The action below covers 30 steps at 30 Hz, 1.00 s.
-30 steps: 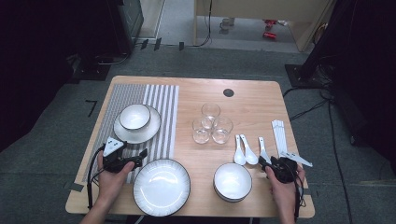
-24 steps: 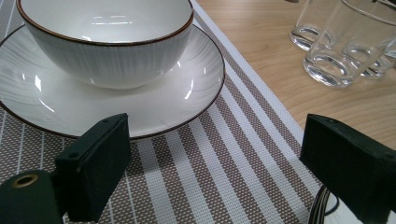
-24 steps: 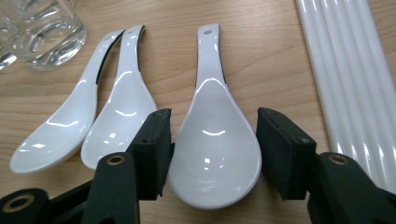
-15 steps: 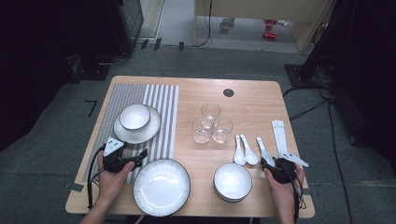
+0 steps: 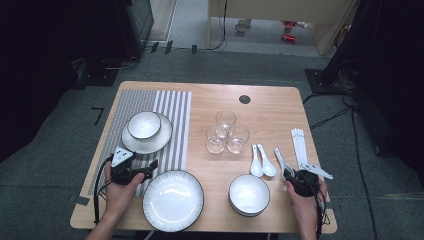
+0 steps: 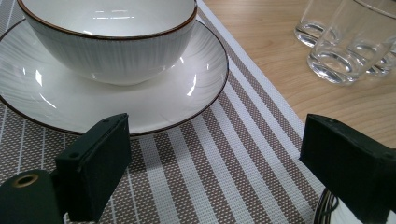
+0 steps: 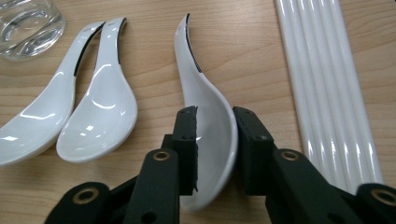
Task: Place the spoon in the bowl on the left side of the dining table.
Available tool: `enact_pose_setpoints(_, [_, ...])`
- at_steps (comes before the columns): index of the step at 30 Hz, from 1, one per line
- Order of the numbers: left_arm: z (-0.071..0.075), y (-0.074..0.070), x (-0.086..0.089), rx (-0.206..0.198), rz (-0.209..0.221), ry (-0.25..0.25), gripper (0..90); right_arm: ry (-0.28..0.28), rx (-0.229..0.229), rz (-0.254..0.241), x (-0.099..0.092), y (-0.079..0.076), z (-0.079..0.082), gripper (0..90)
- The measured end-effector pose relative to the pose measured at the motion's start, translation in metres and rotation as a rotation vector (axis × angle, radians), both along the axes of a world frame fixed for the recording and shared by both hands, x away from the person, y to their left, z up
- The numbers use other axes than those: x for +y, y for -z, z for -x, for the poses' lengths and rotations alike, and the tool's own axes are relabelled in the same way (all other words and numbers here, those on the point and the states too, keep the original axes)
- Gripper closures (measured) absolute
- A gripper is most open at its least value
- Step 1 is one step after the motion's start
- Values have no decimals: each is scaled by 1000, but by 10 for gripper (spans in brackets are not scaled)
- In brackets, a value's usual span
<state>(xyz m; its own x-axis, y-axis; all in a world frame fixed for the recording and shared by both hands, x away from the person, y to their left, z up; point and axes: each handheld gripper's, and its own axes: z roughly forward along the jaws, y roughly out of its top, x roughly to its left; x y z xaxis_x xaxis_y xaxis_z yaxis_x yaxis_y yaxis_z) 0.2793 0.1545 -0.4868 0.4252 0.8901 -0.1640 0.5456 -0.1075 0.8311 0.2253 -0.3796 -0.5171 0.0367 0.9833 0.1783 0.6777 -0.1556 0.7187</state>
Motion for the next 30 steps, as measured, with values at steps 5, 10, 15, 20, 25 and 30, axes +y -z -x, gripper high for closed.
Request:
enact_pose_setpoints(5, [0, 0, 0, -1, 3, 0, 89, -5, -14, -11, -2, -3, 2, 815])
enact_pose_setpoints(10, [1, -1, -1, -5, 6, 3, 88, -7, -19, 8, -1, -3, 2, 817])
enact_pose_setpoints(15, [1, -4, -1, -6, 38, 7, 89, 10, -57, 9, -4, -9, 4, 817])
enact_pose_setpoints(20, [2, -12, -3, -26, 60, 19, 89, -2, -92, 3, -3, -19, 7, 817])
enact_pose_setpoints(25, [1, -20, -6, -42, 74, 25, 89, -17, -126, -12, -1, -33, 7, 817])
enact_pose_setpoints(30, [0, -28, -14, -55, 70, 51, 89, -38, -168, -35, 3, -49, 7, 817])
